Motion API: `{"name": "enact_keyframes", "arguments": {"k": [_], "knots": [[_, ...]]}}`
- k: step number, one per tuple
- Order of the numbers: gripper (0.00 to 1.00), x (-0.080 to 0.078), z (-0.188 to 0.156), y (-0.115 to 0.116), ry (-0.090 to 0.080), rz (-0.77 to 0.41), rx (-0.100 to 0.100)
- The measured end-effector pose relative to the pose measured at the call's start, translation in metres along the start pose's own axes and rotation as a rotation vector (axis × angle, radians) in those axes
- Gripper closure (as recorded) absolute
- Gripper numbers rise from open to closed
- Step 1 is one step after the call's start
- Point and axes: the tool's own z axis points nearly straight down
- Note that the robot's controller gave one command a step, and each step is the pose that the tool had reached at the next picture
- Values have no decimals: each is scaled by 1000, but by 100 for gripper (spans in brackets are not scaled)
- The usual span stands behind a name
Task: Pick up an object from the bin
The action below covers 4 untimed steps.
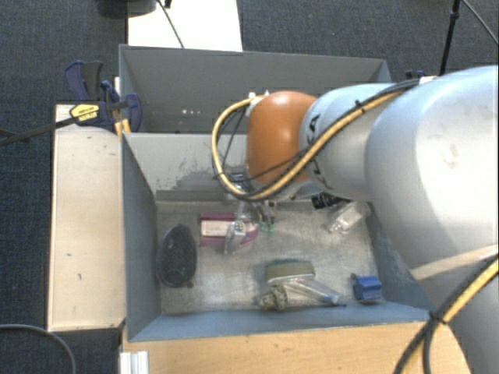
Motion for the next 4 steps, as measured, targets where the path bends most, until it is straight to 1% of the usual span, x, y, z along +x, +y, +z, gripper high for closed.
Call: {"name": "enact_keyframes", "arguments": {"k": [1, 2, 3, 4], "knots": [[0, -1, -1, 1, 1, -3, 1], [100, -3, -3, 1, -6, -3, 0], [100, -5, -51, 2, -1, -6, 0], [100, -6, -63, 2, 1, -9, 2]]}}
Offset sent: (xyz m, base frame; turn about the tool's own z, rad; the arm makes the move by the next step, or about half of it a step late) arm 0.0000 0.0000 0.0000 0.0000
